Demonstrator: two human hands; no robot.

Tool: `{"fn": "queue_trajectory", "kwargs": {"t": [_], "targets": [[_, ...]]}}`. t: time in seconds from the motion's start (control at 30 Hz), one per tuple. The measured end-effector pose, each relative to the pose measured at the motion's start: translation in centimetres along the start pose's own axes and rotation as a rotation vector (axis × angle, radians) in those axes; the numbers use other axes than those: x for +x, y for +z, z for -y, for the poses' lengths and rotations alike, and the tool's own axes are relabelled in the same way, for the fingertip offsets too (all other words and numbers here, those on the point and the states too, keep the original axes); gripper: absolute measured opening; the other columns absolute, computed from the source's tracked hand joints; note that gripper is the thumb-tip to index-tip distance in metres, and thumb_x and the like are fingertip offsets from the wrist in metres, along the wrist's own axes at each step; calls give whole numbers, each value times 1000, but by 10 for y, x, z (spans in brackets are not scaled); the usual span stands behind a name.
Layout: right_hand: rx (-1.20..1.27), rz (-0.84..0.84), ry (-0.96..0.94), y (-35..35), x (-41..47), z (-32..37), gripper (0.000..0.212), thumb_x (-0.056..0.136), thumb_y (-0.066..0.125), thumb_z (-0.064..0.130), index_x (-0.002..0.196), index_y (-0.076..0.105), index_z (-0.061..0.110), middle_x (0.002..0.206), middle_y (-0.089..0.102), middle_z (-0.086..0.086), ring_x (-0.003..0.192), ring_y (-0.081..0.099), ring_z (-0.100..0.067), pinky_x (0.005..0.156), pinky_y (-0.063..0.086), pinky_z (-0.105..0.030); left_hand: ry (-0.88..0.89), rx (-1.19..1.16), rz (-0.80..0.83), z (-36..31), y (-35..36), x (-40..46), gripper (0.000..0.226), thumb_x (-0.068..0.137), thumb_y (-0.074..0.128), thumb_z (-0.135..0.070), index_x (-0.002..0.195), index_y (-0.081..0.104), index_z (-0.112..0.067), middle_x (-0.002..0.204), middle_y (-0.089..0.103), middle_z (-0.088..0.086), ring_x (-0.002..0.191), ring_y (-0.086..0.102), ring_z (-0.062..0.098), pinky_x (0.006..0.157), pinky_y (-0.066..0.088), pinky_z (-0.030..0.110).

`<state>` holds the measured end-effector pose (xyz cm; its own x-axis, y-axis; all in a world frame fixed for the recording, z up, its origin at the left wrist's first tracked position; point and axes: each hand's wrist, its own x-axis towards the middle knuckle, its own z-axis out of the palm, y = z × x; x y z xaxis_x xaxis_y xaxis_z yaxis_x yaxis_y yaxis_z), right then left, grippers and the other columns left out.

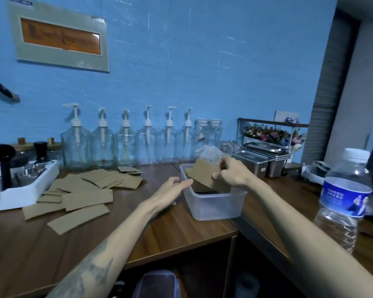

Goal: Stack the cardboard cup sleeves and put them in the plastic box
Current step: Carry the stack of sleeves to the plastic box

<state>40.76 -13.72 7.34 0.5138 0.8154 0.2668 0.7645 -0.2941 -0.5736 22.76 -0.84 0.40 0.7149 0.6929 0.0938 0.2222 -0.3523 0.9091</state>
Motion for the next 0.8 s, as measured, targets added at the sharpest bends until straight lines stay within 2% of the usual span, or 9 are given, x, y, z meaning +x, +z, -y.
{"fn": "queue_trajectory", "kwargs": {"t": [0.07,0.17,0.23,0.37,0.43,0.5,0.57,0.7,0.8], "targets": [[-88,49,1,3,4,-3,25,78,70,26,99,57,21,105,66,-2,101,59,-22,88,49,-38,2,-31,17,2,4,4,92,77,58,-72,151,30,-23,150,43,-4,128,49,15,88,51,33],[-223,122,-22,10,11,-6,20,77,73,28,90,58,24,103,68,1,102,60,-22,97,44,-38,18,-138,39,6,7,10,91,72,63,-67,149,34,-26,147,48,-7,128,50,11,93,48,33],[-265,172,-41,16,15,-8,22,74,76,29,86,58,27,101,68,4,101,60,-20,96,41,-35,31,-196,43,7,8,13,76,83,65,-53,148,38,-26,144,53,-6,126,52,10,95,46,33],[-351,165,-90,24,29,-13,31,71,77,29,99,63,27,100,68,9,102,59,-16,90,23,-32,57,-239,35,9,10,13,55,95,59,-37,145,41,-23,135,58,-9,119,55,5,88,46,27],[-347,198,-115,24,39,-13,31,69,81,28,96,64,28,101,69,8,102,60,-16,96,30,-35,69,-267,25,10,11,12,48,96,58,-33,141,45,-23,127,62,-12,114,58,1,91,48,27],[-280,248,-123,23,49,-14,30,70,84,25,93,65,28,105,71,5,102,62,-17,101,40,-38,69,-289,15,9,10,12,44,96,58,-28,138,48,-23,121,65,-11,113,60,3,98,49,32],[-240,270,-110,22,55,-15,29,73,84,22,96,66,25,110,70,1,105,62,-17,102,43,-35,67,-296,16,9,9,12,42,96,58,-26,137,49,-22,120,66,-10,116,59,6,104,47,36],[-238,245,-95,23,67,-21,30,73,83,26,98,66,25,112,68,3,104,59,-15,95,39,-31,73,-287,35,9,10,10,43,97,56,-25,139,47,-21,121,66,-11,117,59,5,106,45,37],[-309,195,-95,25,68,-25,32,73,82,36,100,65,28,108,66,10,101,54,-12,91,24,-34,81,-276,42,9,11,11,45,97,56,-26,140,45,-20,121,65,-10,116,59,3,101,47,31]]}}
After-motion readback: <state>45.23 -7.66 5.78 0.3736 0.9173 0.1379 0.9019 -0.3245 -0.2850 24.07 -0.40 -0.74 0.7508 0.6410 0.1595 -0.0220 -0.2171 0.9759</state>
